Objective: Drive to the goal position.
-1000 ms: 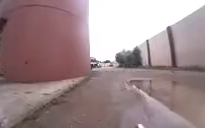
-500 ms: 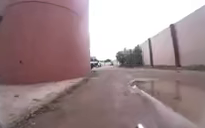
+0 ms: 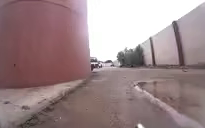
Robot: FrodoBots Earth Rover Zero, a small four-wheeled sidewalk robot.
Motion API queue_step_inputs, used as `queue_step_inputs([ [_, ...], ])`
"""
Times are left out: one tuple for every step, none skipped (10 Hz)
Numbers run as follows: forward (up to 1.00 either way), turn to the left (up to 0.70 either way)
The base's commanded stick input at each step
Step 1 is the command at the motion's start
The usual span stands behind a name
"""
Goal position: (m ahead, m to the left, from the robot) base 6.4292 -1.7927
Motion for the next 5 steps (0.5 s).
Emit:
queue_step_inputs([
  [0.7,0.0],
  [0.7,0.0],
  [0.7,-0.05],
  [0.7,-0.14],
  [0.7,-0.22],
])
